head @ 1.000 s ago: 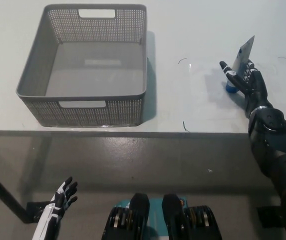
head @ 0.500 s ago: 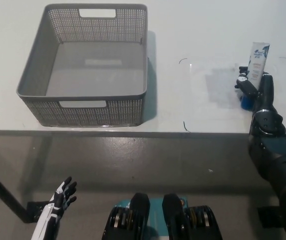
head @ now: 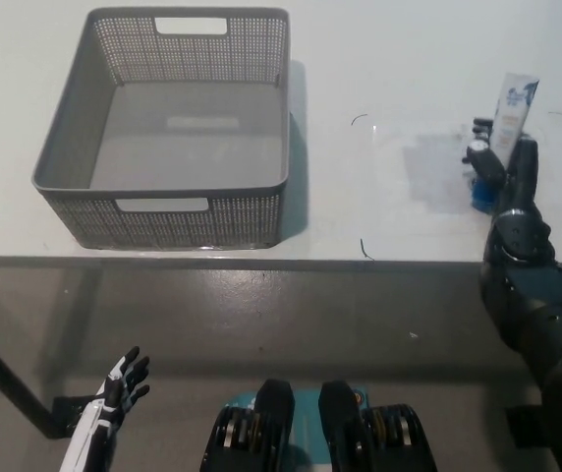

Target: Use the right hand to pick up a shampoo and place it into a container on the left side

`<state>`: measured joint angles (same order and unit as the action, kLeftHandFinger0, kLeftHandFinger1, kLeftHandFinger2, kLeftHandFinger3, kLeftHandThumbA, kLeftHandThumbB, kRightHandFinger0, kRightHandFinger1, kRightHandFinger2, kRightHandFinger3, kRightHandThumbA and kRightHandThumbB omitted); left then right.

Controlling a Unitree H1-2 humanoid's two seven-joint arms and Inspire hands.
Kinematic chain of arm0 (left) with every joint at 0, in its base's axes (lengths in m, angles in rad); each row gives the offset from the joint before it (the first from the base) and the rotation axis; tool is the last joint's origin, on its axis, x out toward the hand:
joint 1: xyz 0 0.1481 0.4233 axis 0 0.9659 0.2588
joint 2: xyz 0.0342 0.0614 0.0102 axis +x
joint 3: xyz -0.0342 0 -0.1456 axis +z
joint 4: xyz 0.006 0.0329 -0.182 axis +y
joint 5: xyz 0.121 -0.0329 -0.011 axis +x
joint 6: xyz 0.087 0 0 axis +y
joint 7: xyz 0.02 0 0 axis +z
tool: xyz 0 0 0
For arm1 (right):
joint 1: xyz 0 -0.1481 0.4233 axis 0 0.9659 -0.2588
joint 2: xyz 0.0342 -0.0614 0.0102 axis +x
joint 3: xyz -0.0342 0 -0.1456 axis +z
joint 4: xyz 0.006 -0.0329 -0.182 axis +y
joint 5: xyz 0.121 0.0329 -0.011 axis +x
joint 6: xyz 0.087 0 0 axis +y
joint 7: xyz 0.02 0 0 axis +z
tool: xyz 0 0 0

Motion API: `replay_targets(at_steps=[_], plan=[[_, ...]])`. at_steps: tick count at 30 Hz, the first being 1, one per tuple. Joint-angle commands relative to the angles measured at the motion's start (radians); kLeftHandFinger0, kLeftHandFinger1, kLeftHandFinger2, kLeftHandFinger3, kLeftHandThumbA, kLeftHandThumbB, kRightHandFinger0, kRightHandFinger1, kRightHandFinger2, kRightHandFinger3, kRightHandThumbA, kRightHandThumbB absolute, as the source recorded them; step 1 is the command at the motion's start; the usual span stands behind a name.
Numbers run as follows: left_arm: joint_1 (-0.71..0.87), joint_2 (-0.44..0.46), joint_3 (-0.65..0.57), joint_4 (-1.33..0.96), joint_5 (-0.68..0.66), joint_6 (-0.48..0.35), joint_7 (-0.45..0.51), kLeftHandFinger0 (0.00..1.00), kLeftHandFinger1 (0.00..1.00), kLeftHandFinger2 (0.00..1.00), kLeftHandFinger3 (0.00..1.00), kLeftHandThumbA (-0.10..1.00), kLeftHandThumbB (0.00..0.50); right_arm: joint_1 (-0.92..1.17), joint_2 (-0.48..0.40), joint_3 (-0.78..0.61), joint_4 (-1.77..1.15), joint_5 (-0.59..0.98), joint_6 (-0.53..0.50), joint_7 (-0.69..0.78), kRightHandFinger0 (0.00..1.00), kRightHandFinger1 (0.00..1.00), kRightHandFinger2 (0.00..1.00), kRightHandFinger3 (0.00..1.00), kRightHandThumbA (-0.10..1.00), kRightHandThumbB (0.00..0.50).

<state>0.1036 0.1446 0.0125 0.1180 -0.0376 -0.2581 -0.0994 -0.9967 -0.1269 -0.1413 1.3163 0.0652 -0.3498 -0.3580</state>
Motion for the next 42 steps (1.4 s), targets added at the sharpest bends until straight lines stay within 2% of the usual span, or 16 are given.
replay_targets(at_steps=[1, 6, 8, 11, 15, 16, 18, 21, 24, 25, 27, 28, 30, 33, 36, 42], plan=[[-0.007, 0.018, 0.008, -0.032, -0.007, -0.023, -0.011, 1.0, 1.0, 1.0, 1.0, 1.0, 0.356, -0.114, 0.018, -0.006, -0.143, 0.011, -0.072, 0.007, 0.0, 0.26, 0.62, 0.62, -0.1, 0.13], [-0.003, 0.015, 0.008, -0.031, -0.005, -0.021, -0.007, 1.0, 1.0, 1.0, 1.0, 1.0, 0.362, -0.116, 0.044, 0.002, -0.268, 0.007, -0.014, 0.024, 0.0, 0.1, 0.45, 0.51, -0.1, 0.14], [-0.002, 0.016, 0.008, -0.034, -0.001, -0.018, -0.005, 1.0, 1.0, 1.0, 1.0, 1.0, 0.365, -0.122, 0.063, 0.006, -0.315, 0.001, 0.015, 0.016, 0.0, 0.18, 0.56, 0.53, -0.1, 0.133], [-0.003, 0.02, 0.009, -0.036, -0.003, -0.019, -0.008, 1.0, 1.0, 1.0, 1.0, 1.0, 0.355, -0.137, 0.083, 0.02, -0.338, -0.019, 0.024, 0.007, 0.0, 0.22, 0.61, 0.59, -0.1, 0.125], [0.008, 0.024, 0.006, -0.037, -0.005, -0.015, -0.013, 1.0, 1.0, 1.0, 1.0, 1.0, 0.373, -0.144, 0.113, 0.038, -0.369, -0.037, 0.04, 0.002, 0.0, 0.16, 0.57, 0.62, -0.1, 0.152], [0.01, 0.023, 0.006, -0.036, -0.008, -0.015, -0.014, 1.0, 1.0, 1.0, 1.0, 1.0, 0.372, -0.148, 0.125, 0.039, -0.376, -0.036, 0.05, 0.0, 0.0, 0.13, 0.5, 0.57, -0.1, 0.179], [0.016, 0.022, 0.005, -0.036, -0.012, -0.015, -0.015, 1.0, 1.0, 1.0, 1.0, 1.0, 0.373, -0.154, 0.148, 0.044, -0.39, -0.035, 0.066, -0.003, 0.0, 0.1, 0.46, 0.53, -0.1, 0.154], [0.03, 0.025, 0.002, -0.035, -0.002, -0.022, -0.014, 1.0, 1.0, 1.0, 1.0, 1.0, 0.378, -0.157, 0.185, 0.059, -0.421, -0.052, 0.085, -0.015, 0.0, 0.16, 0.55, 0.59, -0.1, 0.151], [0.039, 0.025, 0.0, -0.042, 0.002, -0.018, -0.014, 1.0, 1.0, 1.0, 1.0, 1.0, 0.368, -0.169, 0.221, 0.076, -0.425, -0.063, 0.105, -0.021, 0.0, 0.19, 0.56, 0.61, -0.1, 0.133], [0.04, 0.026, -0.002, -0.045, 0.002, -0.016, -0.016, 1.0, 1.0, 1.0, 1.0, 1.0, 0.364, -0.178, 0.234, 0.082, -0.418, -0.066, 0.113, -0.027, 0.0, 0.16, 0.48, 0.57, -0.1, 0.149], [0.043, 0.029, -0.005, -0.047, 0.004, -0.014, -0.019, 1.0, 1.0, 1.0, 1.0, 1.0, 0.37, -0.187, 0.249, 0.094, -0.404, -0.077, 0.106, -0.036, 0.0, 0.14, 0.47, 0.58, -0.1, 0.124], [0.044, 0.031, -0.007, -0.048, 0.011, -0.01, -0.018, 1.0, 1.0, 1.0, 1.0, 1.0, 0.383, -0.208, 0.268, 0.108, -0.374, -0.095, 0.105, -0.057, 0.0, 0.15, 0.47, 0.56, -0.1, 0.136], [0.046, 0.031, -0.011, -0.05, 0.016, -0.007, -0.019, 1.0, 1.0, 1.0, 1.0, 1.0, 0.379, -0.219, 0.282, 0.117, -0.354, -0.092, 0.086, -0.045, 0.0, 0.16, 0.46, 0.45, -0.1, 0.122], [0.048, 0.03, -0.016, -0.052, 0.021, -0.002, -0.019, 1.0, 1.0, 1.0, 1.0, 1.0, 0.383, -0.239, 0.305, 0.138, -0.334, -0.104, 0.085, -0.044, 0.0, 0.12, 0.41, 0.37, -0.1, 0.12], [0.046, 0.029, -0.021, -0.053, 0.026, 0.001, -0.021, 1.0, 1.0, 1.0, 1.0, 1.0, 0.375, -0.263, 0.333, 0.148, -0.327, -0.109, 0.103, -0.053, 0.0, 0.13, 0.42, 0.31, -0.1, 0.159], [0.038, 0.031, -0.034, -0.041, 0.017, -0.009, -0.036, 1.0, 1.0, 1.0, 1.0, 1.0, 0.359, -0.312, 0.382, 0.147, -0.246, -0.103, 0.091, -0.05, 0.0, 0.14, 0.47, 0.42, -0.1, 0.156]])
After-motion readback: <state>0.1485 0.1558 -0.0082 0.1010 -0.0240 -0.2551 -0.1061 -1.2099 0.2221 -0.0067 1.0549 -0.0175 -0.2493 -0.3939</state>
